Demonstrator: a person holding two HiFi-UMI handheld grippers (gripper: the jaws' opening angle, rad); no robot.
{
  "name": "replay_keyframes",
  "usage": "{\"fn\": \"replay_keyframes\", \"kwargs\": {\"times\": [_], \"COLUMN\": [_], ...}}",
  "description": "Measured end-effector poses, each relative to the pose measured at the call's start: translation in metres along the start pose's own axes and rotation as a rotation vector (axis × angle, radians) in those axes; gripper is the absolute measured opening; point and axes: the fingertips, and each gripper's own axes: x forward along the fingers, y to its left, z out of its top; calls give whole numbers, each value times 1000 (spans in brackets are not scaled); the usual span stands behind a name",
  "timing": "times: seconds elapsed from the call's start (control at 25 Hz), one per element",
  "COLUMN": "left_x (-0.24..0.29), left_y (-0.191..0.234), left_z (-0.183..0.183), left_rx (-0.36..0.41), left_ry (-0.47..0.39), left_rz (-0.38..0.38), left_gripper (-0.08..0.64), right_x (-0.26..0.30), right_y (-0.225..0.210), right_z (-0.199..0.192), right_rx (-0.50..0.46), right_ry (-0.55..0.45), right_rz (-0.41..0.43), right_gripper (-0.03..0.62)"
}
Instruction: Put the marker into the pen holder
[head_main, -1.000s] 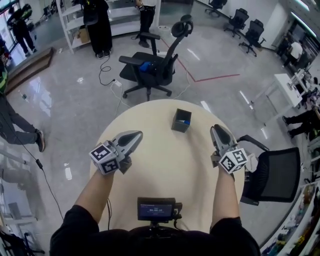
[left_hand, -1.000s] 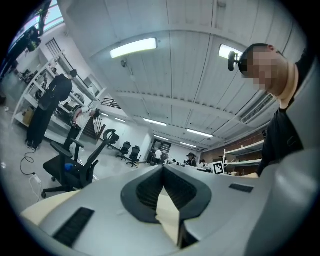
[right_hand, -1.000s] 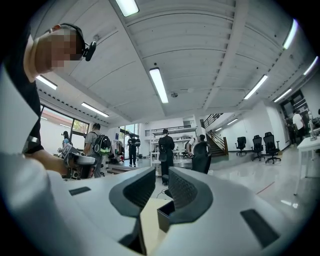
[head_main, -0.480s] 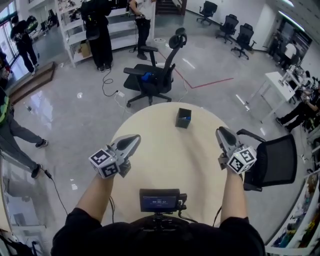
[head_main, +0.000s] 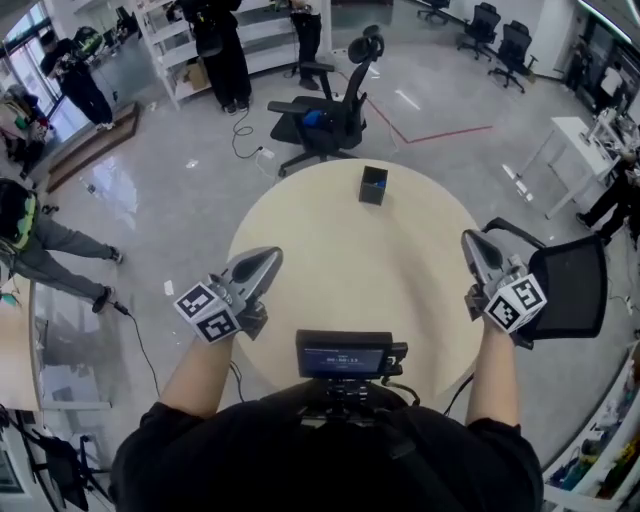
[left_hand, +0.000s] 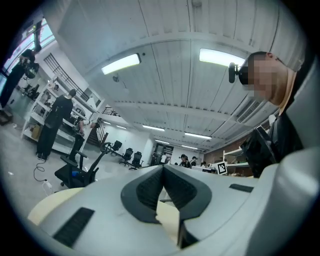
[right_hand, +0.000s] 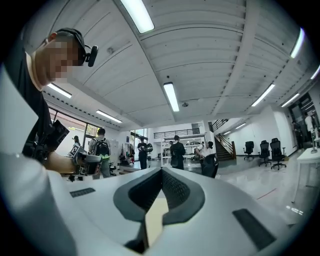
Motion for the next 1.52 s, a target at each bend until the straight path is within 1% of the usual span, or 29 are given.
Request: {"fn": "replay_keyframes", "kwargs": {"times": [0.08, 0.2, 0.32, 0.48, 0.6, 0.88, 1.16, 1.4, 1.52], "left_x": [4, -5, -15, -24, -28, -29, -45, -65, -65], "left_y": [-45, -101, -130, -153, -160, -165, -154, -142, -140], "left_z": [-3, -17, -34, -46, -46, -45, -47, -34, -32], "left_rx": [-9, -4, -1, -5, 5, -17, -47, -51, -55], "left_ry": [-14, -20, -21, -13, -9, -6, -10, -25, -28], "left_rz": [23, 55, 68, 55, 32, -16, -25, -55, -64], "left_gripper": [-3, -3, -3, -3, -3, -3, -3, -3, -3], "right_x": [-34, -71, -90, -98, -100, -110, -100, -87, -88], "right_y": [5, 26, 44, 61, 75, 87, 114, 141, 142], "right_z": [8, -3, -21, -31, -27, -15, -13, -6, -4], "right_rx": [3, 18, 39, 88, 87, 77, 59, 32, 21], "right_ry": [4, 32, 49, 40, 31, 20, 25, 40, 43], "right_rz": [53, 136, 187, 214, 223, 197, 216, 207, 204], "right_gripper": [3, 3, 3, 3, 3, 3, 3, 3, 3]}}
